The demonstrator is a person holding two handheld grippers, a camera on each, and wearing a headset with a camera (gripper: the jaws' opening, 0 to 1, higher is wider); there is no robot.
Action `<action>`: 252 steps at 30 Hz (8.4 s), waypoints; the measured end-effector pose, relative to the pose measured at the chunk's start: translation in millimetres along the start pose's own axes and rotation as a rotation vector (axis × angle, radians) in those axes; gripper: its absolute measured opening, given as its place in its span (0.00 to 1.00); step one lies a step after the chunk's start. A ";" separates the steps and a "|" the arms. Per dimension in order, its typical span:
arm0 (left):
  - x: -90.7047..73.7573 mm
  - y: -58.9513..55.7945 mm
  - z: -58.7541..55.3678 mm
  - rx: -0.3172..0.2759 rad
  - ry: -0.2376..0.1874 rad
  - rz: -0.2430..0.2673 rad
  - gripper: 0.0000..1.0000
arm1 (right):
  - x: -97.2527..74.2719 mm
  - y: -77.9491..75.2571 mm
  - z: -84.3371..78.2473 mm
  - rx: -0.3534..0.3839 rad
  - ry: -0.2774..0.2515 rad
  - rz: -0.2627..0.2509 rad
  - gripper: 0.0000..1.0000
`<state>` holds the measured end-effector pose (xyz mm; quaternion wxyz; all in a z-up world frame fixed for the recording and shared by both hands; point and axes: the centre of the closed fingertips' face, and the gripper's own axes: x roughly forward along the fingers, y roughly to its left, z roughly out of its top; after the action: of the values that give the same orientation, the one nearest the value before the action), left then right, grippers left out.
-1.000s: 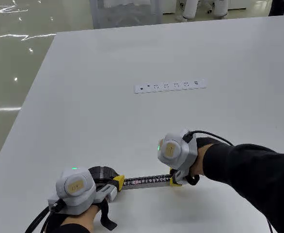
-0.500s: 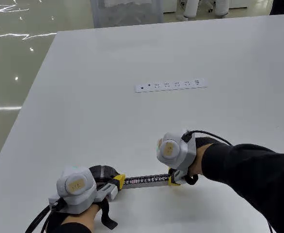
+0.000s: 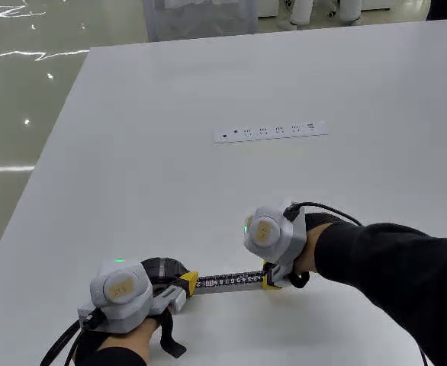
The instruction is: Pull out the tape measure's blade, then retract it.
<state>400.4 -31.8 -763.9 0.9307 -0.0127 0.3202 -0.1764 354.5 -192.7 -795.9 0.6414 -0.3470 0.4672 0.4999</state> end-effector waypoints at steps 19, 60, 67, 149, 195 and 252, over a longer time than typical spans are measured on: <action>0.4 0.3 -0.3 -0.001 0.000 0.000 0.61 | 1.5 1.1 5.5 -0.003 -0.011 -0.002 0.08; -1.2 -0.5 0.2 -0.012 0.002 -0.014 0.60 | 9.3 3.7 29.8 0.010 -0.047 -0.002 0.08; -1.8 -0.3 -0.4 -0.023 -0.003 -0.028 0.60 | 10.2 4.3 31.3 0.018 -0.059 0.001 0.08; 0.1 -0.1 -1.8 -0.039 0.019 -0.052 0.60 | 17.9 6.1 52.4 -0.014 -0.100 0.021 0.08; 0.4 0.5 -2.4 -0.046 0.027 -0.063 0.60 | 23.0 9.2 72.0 0.002 -0.240 0.046 0.08; -0.8 0.6 -1.8 -0.054 0.023 -0.077 0.60 | 29.6 12.7 91.4 -0.024 -0.265 0.053 0.08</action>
<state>398.9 -30.8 -765.0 0.9187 -0.0480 0.3348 -0.2037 367.2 -96.6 -794.1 0.6799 -0.2733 0.3812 0.5637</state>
